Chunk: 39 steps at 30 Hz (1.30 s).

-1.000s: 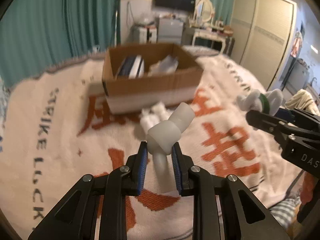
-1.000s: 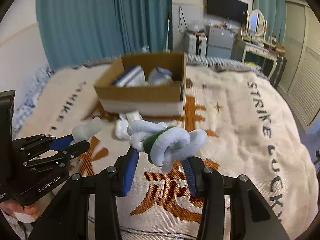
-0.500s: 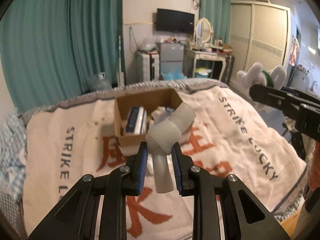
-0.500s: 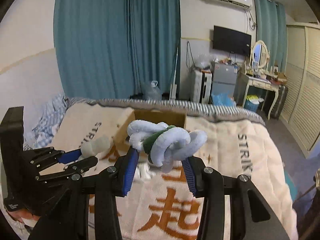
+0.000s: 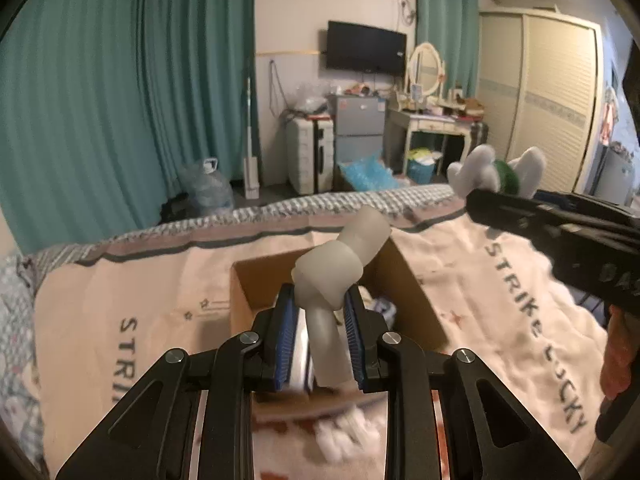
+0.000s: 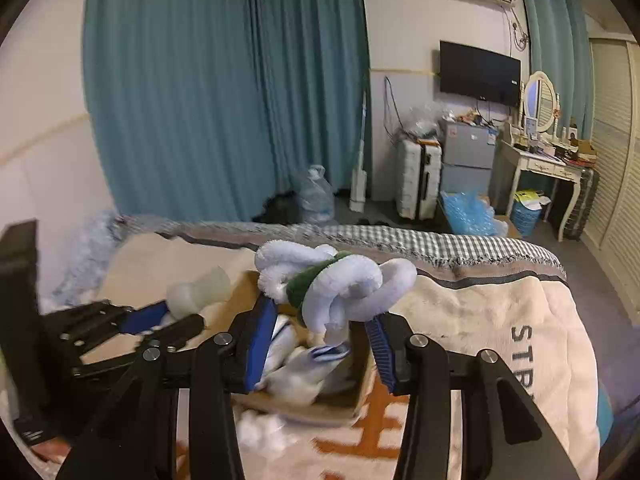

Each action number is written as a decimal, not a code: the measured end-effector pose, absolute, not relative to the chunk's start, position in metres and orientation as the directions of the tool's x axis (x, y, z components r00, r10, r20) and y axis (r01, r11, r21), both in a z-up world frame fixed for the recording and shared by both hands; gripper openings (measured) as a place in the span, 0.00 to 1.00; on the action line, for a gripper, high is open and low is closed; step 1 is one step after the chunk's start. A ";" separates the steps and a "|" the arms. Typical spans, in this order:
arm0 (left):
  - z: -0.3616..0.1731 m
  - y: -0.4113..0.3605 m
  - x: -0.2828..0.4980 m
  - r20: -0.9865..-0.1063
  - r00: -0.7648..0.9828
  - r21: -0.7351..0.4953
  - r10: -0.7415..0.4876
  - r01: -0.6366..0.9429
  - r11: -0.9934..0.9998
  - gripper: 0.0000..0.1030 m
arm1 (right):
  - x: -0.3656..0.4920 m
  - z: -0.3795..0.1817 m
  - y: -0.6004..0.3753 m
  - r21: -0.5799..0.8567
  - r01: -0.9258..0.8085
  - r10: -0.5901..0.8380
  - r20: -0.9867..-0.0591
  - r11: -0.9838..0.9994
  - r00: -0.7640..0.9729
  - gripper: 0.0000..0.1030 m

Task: Organize soft objects
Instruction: 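Lower both socks into the cardboard box and open both tools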

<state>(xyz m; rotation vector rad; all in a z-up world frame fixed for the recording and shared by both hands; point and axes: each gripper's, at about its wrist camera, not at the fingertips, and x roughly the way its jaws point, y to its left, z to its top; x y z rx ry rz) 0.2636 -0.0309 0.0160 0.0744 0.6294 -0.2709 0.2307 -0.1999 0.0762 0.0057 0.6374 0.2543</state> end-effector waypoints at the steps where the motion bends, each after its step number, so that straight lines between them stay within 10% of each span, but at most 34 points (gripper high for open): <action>1: 0.009 -0.033 0.276 -0.601 0.767 -0.013 -0.225 0.272 0.962 0.23 | 0.247 0.067 -0.199 0.077 -0.223 0.224 -0.602 0.972 0.767 0.43; 12: -0.059 -0.050 0.351 -0.690 0.677 -0.041 -0.257 0.318 0.947 0.25 | 0.346 -0.027 -0.201 0.078 -0.189 0.189 -0.696 0.979 0.692 0.44; 16: -0.067 -0.054 0.348 -0.682 0.682 -0.027 -0.263 0.336 0.941 0.27 | 0.353 -0.038 -0.207 0.102 -0.168 0.191 -0.695 0.980 0.694 0.58; 19: -0.070 -0.057 0.349 -0.700 0.686 0.013 -0.201 0.294 0.956 0.53 | 0.351 -0.036 -0.207 0.093 -0.183 0.195 -0.693 0.979 0.694 0.73; 21: -0.063 -0.056 0.340 -0.676 0.717 0.043 -0.172 0.271 0.962 0.72 | 0.346 -0.029 -0.205 0.072 -0.182 0.181 -0.688 0.981 0.703 0.78; 36: 0.126 -0.023 0.193 -0.416 0.896 0.088 -0.155 0.209 0.974 0.73 | 0.198 0.157 -0.208 -0.035 -0.149 0.107 -0.536 0.988 0.837 0.82; 39: 0.153 -0.011 0.151 -0.351 0.925 0.101 -0.143 0.189 0.977 0.91 | 0.150 0.192 -0.205 -0.063 -0.144 0.093 -0.502 0.988 0.860 0.83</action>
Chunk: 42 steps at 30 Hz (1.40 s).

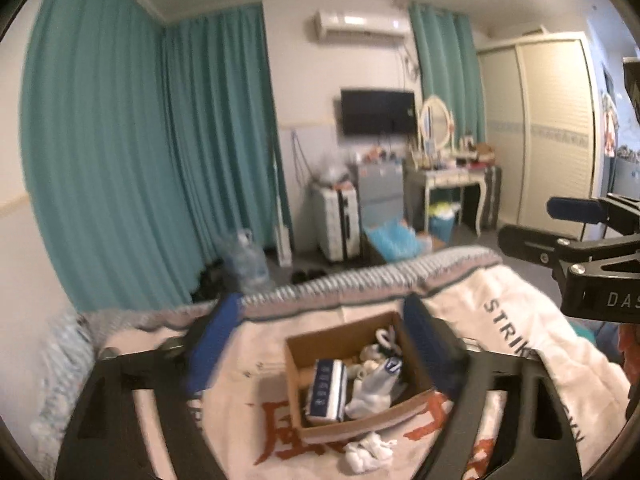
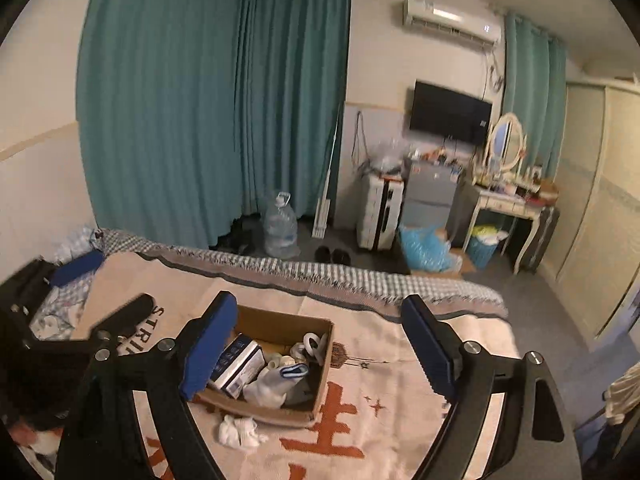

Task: Organize soft objects
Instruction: 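Lower both socks into the cardboard box and open both tools, then grasp a crumpled white cloth with the left tool while the right tool grasps a white sock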

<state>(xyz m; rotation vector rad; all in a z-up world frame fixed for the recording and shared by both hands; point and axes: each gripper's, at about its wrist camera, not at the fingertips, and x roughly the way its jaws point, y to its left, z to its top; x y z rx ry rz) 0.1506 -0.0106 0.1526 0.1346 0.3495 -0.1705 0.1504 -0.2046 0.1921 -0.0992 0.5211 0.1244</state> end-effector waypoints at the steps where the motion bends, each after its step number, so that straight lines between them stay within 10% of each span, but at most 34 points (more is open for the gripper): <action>1: 0.158 -0.006 0.138 -0.328 0.934 0.101 -0.140 0.182 0.978 0.91 | 0.137 0.199 -0.203 -0.070 -0.143 0.090 -0.494 0.987 0.865 0.86; 11: 0.140 0.040 0.081 -0.345 0.932 0.059 -0.113 0.142 0.988 0.91 | 0.049 0.190 -0.189 -0.076 -0.153 0.097 -0.489 0.985 0.867 0.93; 29: -0.057 0.043 0.165 -0.559 0.829 0.040 -0.030 0.063 0.997 0.91 | 0.148 -0.063 -0.152 -0.018 -0.182 0.111 -0.731 0.983 0.673 0.91; 42: -0.136 0.042 0.208 -0.668 0.741 -0.003 -0.066 0.086 0.996 0.91 | 0.211 -0.169 -0.137 0.146 -0.269 0.268 -0.820 0.952 0.505 0.38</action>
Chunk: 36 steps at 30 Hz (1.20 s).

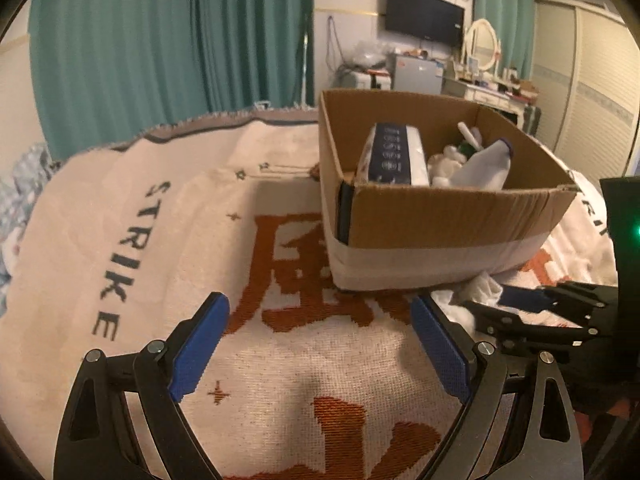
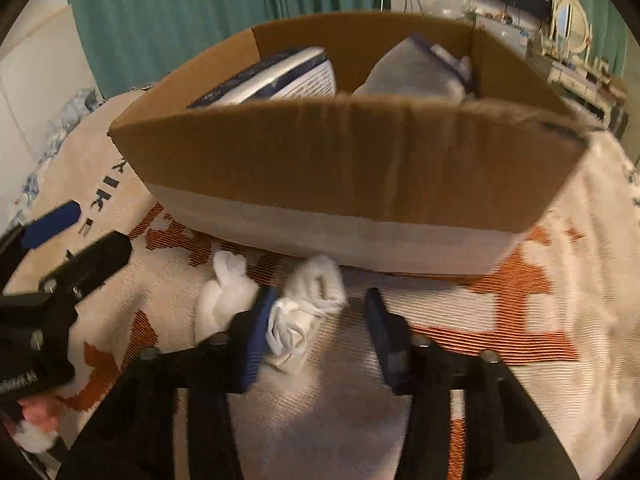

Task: Organize soft objects
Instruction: 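Grasp a crumpled white cloth with the left tool while the right tool grasps a white sock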

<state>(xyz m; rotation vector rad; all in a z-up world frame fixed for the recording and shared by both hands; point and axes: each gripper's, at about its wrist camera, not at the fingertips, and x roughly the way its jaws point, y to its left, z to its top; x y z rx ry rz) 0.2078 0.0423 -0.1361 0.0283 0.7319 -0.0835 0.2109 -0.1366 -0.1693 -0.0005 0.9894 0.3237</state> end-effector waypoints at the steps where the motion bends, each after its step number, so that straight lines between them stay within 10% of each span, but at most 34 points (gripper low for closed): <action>1: -0.138 0.042 0.208 -0.676 0.734 -0.004 -0.069 0.089 0.996 0.90 | 0.210 -0.170 -0.135 0.148 -0.272 0.273 -0.818 0.951 0.507 0.32; 16: -0.148 -0.017 0.184 -0.770 0.604 -0.092 -0.205 0.213 0.973 0.89 | 0.163 -0.121 -0.210 0.104 -0.092 0.139 -0.780 0.990 0.611 0.30; 27: -0.170 -0.047 0.221 -0.802 0.557 -0.080 -0.214 0.255 0.964 0.40 | 0.179 -0.143 -0.217 0.165 -0.090 0.187 -0.791 0.982 0.583 0.30; 36: -0.168 -0.045 0.217 -0.792 0.556 -0.091 -0.252 0.300 0.949 0.30 | 0.178 -0.148 -0.212 0.163 -0.102 0.192 -0.796 0.981 0.575 0.30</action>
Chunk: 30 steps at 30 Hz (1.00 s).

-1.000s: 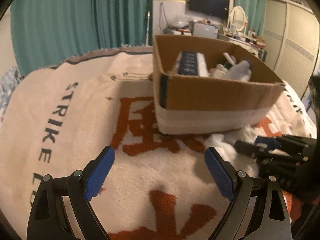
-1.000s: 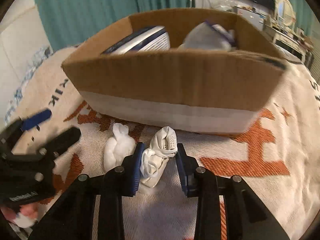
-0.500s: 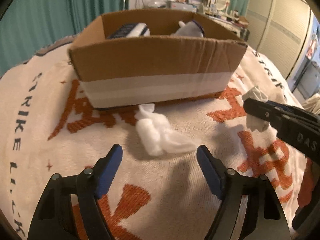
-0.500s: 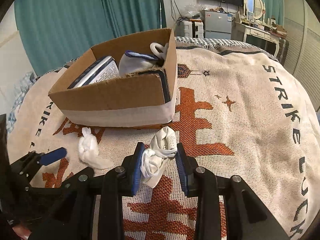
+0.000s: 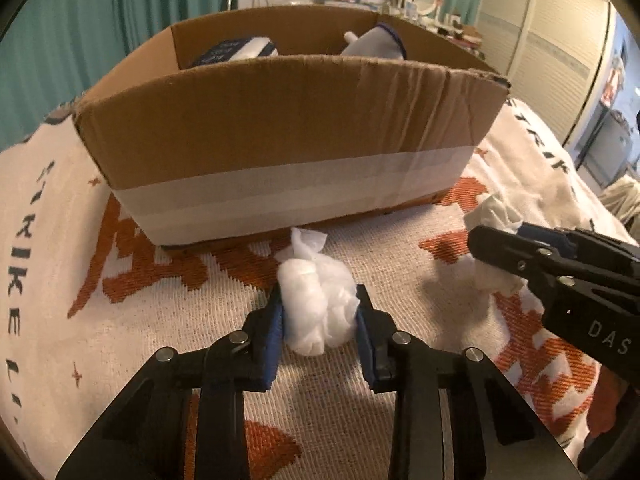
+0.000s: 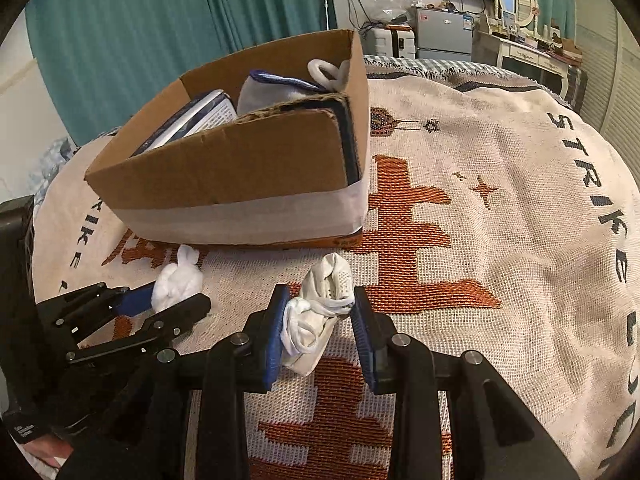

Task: Organize soft objects
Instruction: 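Grasp a crumpled white cloth with the left tool while the right tool grasps a white sock, then carry the cloth and sock into the box and release both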

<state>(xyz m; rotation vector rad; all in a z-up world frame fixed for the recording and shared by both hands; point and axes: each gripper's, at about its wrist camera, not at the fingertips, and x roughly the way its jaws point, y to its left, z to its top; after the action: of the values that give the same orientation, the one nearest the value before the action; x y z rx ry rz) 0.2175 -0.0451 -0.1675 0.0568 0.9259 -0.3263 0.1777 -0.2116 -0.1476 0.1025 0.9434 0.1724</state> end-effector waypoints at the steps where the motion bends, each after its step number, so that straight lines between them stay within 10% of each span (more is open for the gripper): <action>1: -0.166 -0.044 0.215 -0.792 0.557 -0.089 -0.249 0.300 0.950 0.30 | 0.176 -0.146 -0.211 0.160 -0.104 0.191 -0.795 0.982 0.576 0.30; 30: 0.009 -0.010 0.104 -0.583 0.781 -0.031 -0.223 0.253 0.967 0.30 | 0.061 0.036 -0.179 0.033 -0.280 0.233 -0.652 0.960 0.721 0.30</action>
<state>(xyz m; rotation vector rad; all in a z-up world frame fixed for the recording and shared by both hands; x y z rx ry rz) 0.1038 -0.0100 0.0088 0.0500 0.6237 -0.2569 0.0614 -0.1790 0.0359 -0.0694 0.7108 0.2833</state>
